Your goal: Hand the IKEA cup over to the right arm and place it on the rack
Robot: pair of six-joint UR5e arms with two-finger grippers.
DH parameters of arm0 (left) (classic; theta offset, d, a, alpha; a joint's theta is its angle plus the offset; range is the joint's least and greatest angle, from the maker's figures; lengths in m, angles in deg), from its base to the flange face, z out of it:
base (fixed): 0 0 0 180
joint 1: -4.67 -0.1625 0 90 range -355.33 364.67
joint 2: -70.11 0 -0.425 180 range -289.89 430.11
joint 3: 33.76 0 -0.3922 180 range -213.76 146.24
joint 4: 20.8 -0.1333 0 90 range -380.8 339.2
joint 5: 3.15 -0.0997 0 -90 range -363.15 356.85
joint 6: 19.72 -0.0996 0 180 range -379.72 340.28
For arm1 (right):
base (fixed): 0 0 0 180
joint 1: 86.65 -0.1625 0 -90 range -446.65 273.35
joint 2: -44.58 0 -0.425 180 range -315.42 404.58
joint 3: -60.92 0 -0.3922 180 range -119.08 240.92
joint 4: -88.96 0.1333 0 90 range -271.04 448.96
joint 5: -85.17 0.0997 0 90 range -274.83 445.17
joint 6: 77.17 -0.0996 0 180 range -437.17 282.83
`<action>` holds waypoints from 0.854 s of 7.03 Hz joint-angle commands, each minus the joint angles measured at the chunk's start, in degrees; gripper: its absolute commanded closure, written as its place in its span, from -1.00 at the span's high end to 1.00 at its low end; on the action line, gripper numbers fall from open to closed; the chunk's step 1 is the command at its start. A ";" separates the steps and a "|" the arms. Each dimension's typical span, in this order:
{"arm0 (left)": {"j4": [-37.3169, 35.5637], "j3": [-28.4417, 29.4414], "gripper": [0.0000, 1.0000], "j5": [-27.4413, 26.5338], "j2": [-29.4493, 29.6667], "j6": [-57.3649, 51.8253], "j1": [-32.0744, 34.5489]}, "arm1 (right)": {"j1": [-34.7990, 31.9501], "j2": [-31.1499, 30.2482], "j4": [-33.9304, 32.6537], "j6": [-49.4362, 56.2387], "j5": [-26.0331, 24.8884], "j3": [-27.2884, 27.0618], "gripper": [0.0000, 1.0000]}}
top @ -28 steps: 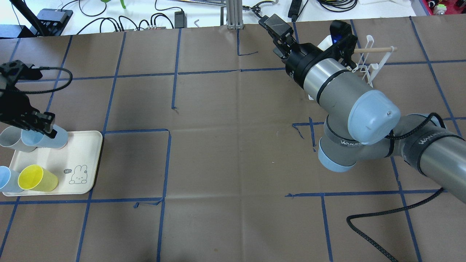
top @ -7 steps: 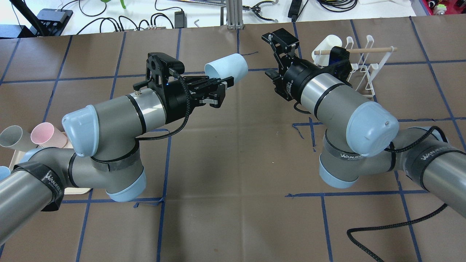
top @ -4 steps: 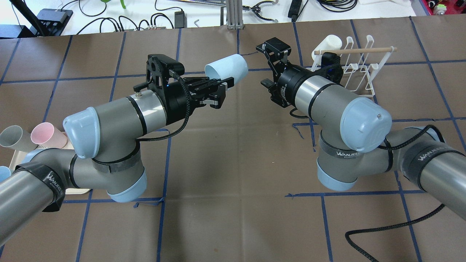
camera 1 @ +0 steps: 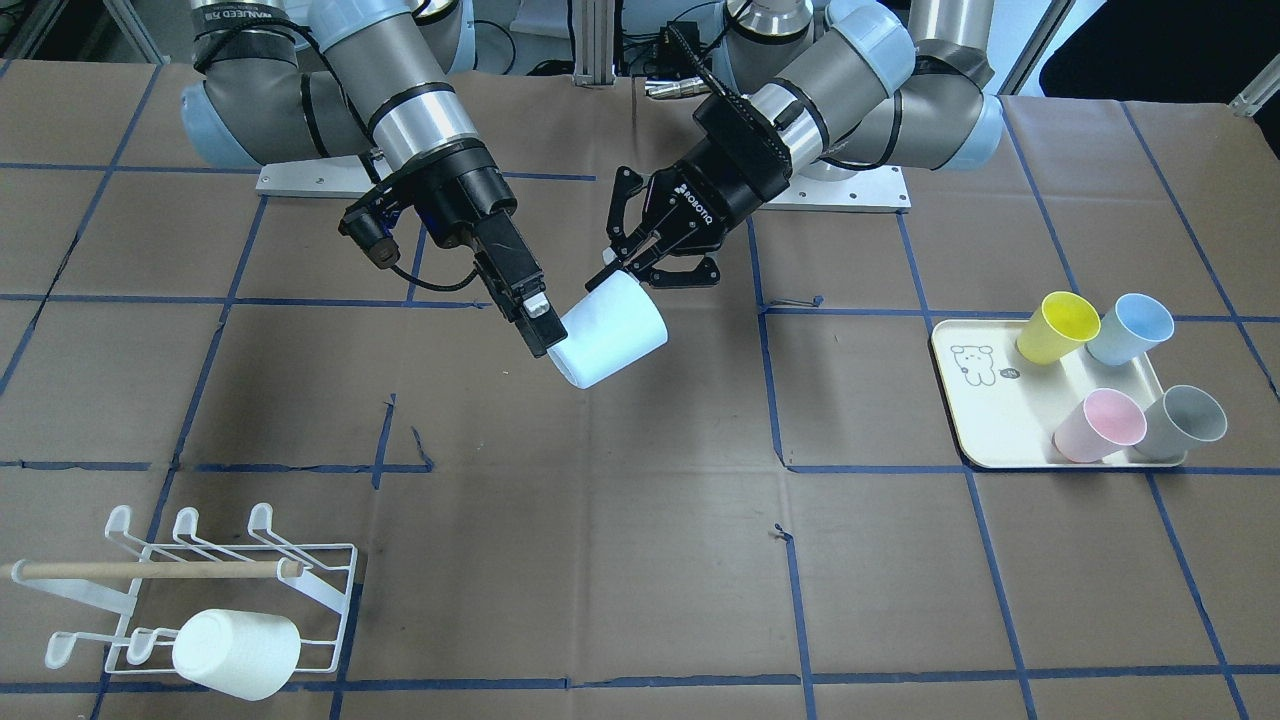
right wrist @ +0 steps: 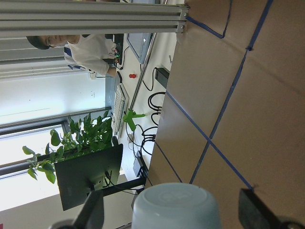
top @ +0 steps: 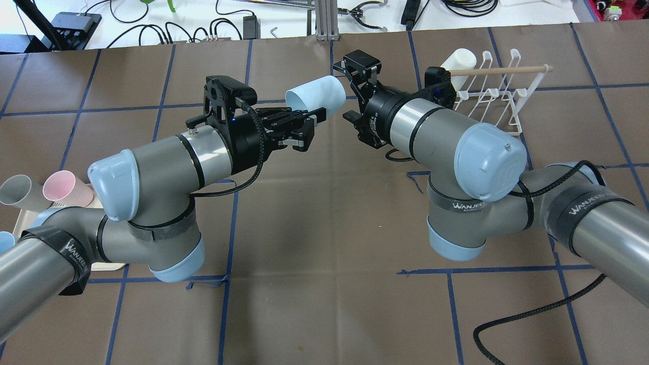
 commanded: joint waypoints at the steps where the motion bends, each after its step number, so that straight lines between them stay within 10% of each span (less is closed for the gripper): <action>1: 0.00 0.07 -0.97 -0.07 -0.08 0.16 0.00 | -0.75 0.18 0.82 -0.16 0.00 1.08 1.00; 6: 0.00 -0.01 -0.96 -0.07 -0.17 0.17 0.00 | -2.50 3.70 0.82 -0.16 0.00 4.07 1.00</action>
